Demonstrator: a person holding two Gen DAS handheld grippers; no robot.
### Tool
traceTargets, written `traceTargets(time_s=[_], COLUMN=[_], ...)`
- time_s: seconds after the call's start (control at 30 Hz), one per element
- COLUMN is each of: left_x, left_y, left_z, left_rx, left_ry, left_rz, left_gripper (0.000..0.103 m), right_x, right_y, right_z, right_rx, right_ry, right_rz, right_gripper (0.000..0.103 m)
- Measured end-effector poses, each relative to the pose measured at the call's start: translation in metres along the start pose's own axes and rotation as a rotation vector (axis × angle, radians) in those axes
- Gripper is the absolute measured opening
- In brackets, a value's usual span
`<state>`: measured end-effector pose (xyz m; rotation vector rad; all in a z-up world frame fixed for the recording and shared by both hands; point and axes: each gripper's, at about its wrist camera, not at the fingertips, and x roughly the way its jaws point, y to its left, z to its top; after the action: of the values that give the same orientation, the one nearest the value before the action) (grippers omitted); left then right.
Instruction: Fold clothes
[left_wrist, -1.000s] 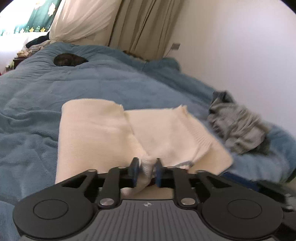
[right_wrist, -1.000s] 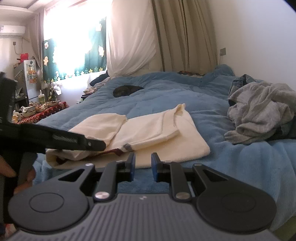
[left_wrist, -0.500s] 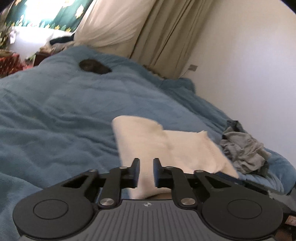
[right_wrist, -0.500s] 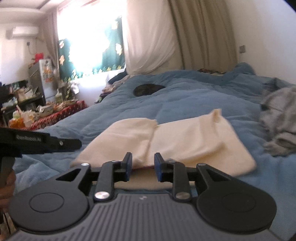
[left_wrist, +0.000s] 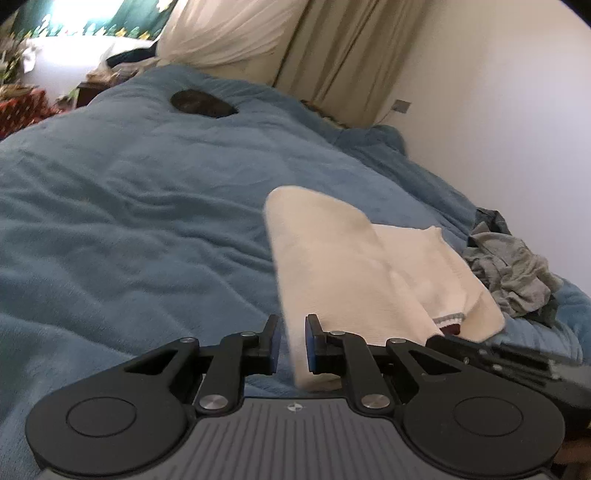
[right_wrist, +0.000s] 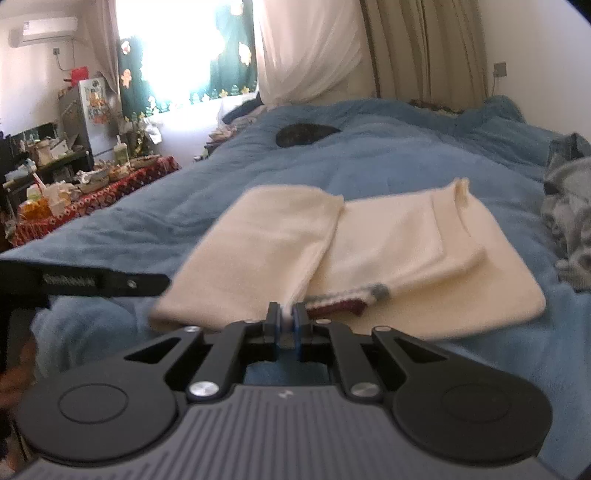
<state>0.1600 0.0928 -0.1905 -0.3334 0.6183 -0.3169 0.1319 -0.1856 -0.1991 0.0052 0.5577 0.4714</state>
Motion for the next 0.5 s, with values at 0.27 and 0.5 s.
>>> traceTargets(time_s=[0.27, 0.5], left_x=[0.007, 0.057], left_y=[-0.011, -0.013], left_z=[0.039, 0.031], left_rx=[-0.004, 0.025], left_ry=[-0.077, 0.027], left_rz=[-0.067, -0.014], left_gripper=[0.009, 0.003], right_x=[0.004, 0.005], right_y=[0.0, -0.009], right_z=[0.005, 0.0], right_rx=[-0.001, 0.035], right_ry=[-0.03, -0.018], right_rz=[0.001, 0.011], right_gripper=[0.007, 0.008])
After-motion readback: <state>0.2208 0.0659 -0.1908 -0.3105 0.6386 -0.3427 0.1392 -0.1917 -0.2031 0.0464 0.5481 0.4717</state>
